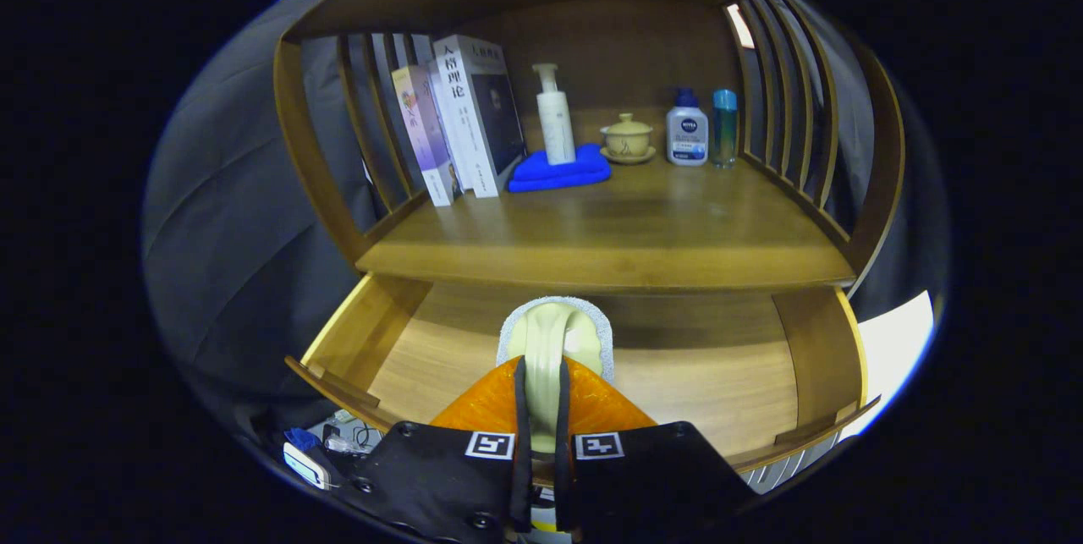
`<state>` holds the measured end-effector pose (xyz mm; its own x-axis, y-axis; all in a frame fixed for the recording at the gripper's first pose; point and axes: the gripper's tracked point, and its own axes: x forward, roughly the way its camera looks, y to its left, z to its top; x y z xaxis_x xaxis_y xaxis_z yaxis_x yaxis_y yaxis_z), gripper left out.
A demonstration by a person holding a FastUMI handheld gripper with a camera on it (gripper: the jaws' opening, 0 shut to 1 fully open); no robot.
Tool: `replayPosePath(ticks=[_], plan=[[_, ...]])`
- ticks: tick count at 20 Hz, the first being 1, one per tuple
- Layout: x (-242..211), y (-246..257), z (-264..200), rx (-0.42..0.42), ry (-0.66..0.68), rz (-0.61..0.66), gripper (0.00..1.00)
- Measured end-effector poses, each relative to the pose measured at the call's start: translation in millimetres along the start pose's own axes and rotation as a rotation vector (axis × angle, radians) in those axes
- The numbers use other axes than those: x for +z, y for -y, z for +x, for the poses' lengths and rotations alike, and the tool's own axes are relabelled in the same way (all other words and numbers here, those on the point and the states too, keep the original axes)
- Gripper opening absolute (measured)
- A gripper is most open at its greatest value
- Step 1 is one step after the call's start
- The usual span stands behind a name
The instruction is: Pull open the drawer, take out the items inside it, and place them on the countertop above the cabinet.
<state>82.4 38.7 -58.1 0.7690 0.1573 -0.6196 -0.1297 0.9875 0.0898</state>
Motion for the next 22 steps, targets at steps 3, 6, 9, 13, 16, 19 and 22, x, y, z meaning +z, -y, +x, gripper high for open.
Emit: replayPosePath(ticks=[3,6,9,13,16,19,22], plan=[[17.7,-4.5,-10.8,0.009,0.044,-0.003,0.12],[35.1,-4.1,-15.5,0.008,0.072,-0.021,0.12],[48.1,-6.4,-15.1,0.011,0.089,-0.001,0.12],[62.3,-7.8,-5.0,0.015,0.093,0.041,0.12],[74.5,-7.7,7.9,0.011,0.092,0.071,0.12],[85.6,-2.1,21.0,-0.011,0.080,0.090,0.12],[96.7,7.5,34.8,-0.031,0.063,0.112,0.12]])
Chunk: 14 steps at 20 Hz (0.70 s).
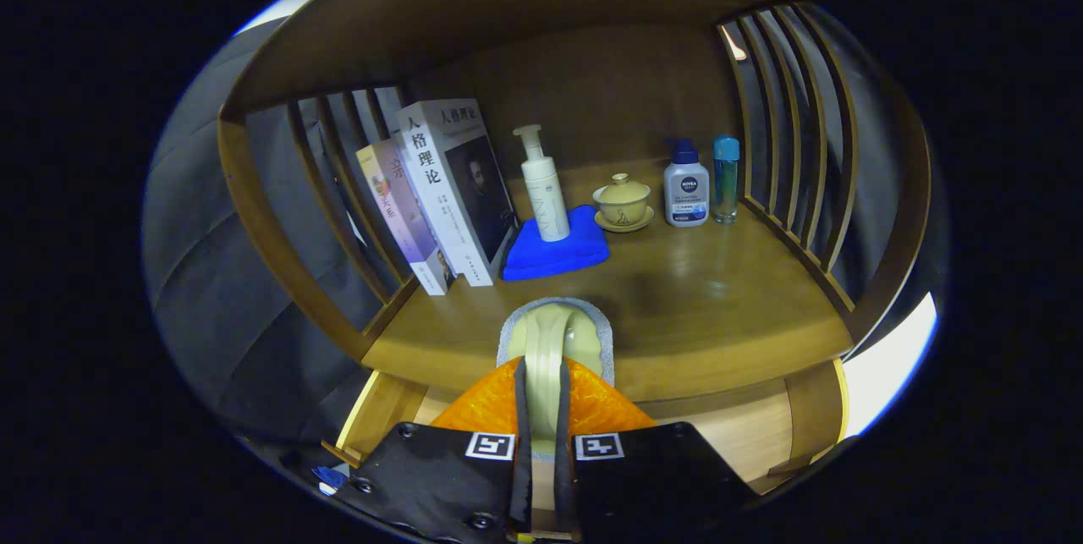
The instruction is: Pull open the drawer, take out the items inside it, and place them on the countertop above the cabinet.
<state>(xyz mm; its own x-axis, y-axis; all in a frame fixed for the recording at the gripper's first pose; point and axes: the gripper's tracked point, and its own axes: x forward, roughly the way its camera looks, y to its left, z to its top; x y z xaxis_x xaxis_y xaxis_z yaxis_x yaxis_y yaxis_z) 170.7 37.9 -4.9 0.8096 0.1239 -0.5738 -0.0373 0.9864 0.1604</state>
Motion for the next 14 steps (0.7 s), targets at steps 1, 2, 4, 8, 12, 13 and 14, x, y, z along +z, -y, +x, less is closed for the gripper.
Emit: replayPosePath(ticks=[1,2,4,8,12,13,14], plan=[[4.9,2.3,5.9,-0.008,-0.001,-0.002,0.12],[9.3,3.0,10.5,-0.016,-0.002,-0.003,0.12],[16.0,4.2,21.3,-0.027,-0.004,0.009,0.12],[17.3,10.3,41.1,-0.057,-0.028,0.010,0.13],[19.8,14.7,52.1,-0.071,-0.032,-0.003,0.16],[22.7,15.7,56.9,-0.076,-0.023,0.005,0.16],[23.3,16.7,60.8,-0.078,-0.024,0.013,0.16]])
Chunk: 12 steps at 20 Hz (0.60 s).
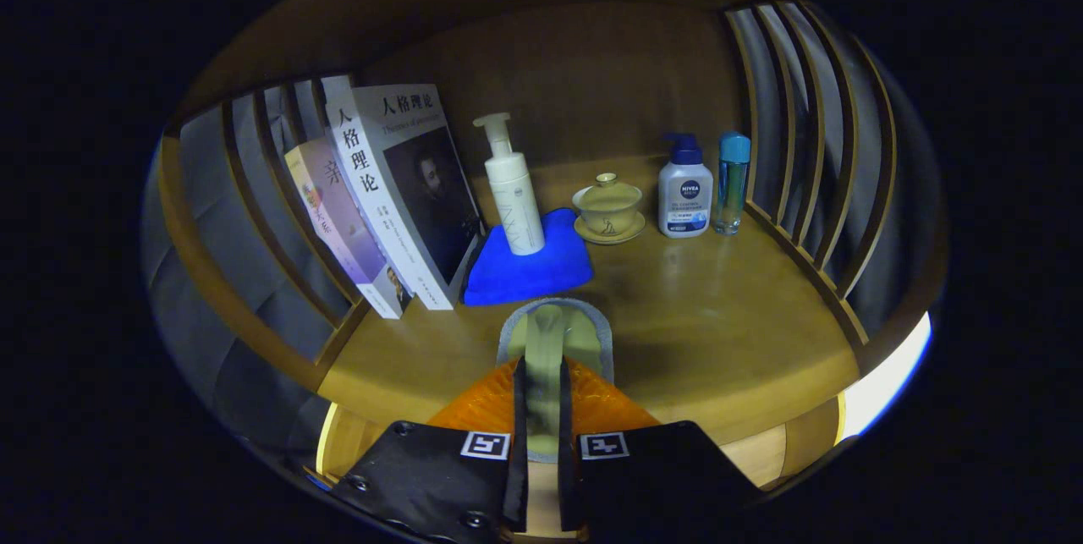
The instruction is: Pull open the drawer, take out the items inside it, and place them on the countertop above the cabinet.
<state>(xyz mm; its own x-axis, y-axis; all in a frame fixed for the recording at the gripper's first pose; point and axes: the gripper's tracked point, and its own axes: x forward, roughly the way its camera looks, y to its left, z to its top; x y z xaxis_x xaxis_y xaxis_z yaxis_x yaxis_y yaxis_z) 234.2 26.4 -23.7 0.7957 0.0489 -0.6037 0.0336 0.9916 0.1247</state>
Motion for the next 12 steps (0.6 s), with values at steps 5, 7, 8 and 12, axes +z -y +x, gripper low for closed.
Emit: replayPosePath(ticks=[5,7,8,12], plan=[[0.4,1.4,13.4,-0.012,0.004,-0.022,0.28],[0.7,2.3,11.9,-0.023,0.027,-0.044,0.43],[1.4,-1.0,10.1,-0.017,0.043,-0.047,0.52],[5.8,-6.7,-7.7,-0.025,0.125,-0.072,0.83]])
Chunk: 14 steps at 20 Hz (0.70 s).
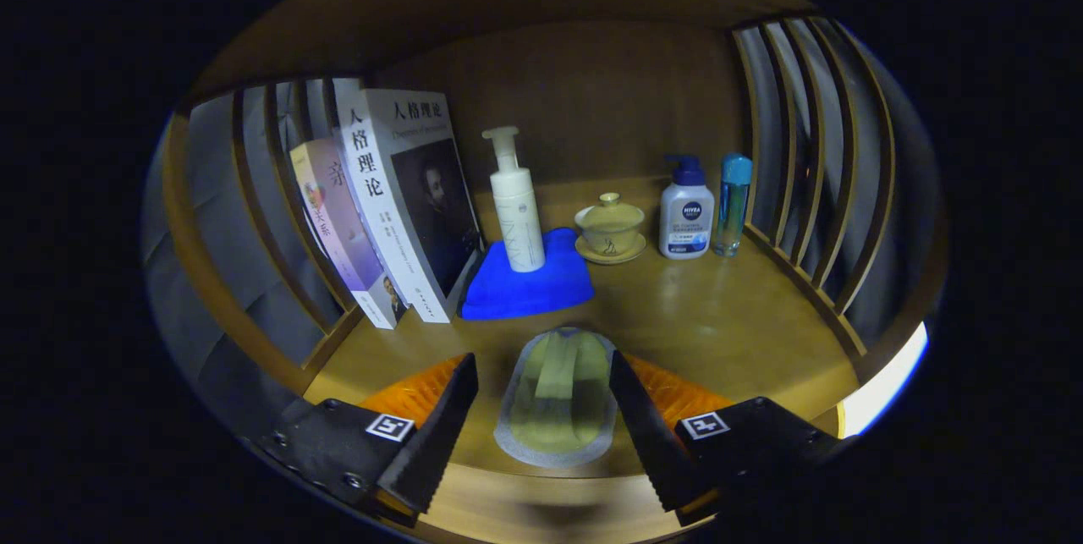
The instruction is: Pull open the drawer, take out the items inside it, and place them on the countertop above the cabinet.
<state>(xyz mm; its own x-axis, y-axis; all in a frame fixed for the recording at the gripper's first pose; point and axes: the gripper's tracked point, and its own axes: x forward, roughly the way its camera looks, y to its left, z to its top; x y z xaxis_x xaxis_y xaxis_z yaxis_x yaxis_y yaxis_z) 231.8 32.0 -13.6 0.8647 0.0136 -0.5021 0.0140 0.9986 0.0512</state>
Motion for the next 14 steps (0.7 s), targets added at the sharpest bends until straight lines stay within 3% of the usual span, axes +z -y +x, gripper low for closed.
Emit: replayPosePath(ticks=[2,14], plan=[[2.7,-6.2,-14.2,0.009,0.044,-0.014,0.98],[-23.1,-29.5,-129.8,0.055,0.269,-0.059,0.98]])
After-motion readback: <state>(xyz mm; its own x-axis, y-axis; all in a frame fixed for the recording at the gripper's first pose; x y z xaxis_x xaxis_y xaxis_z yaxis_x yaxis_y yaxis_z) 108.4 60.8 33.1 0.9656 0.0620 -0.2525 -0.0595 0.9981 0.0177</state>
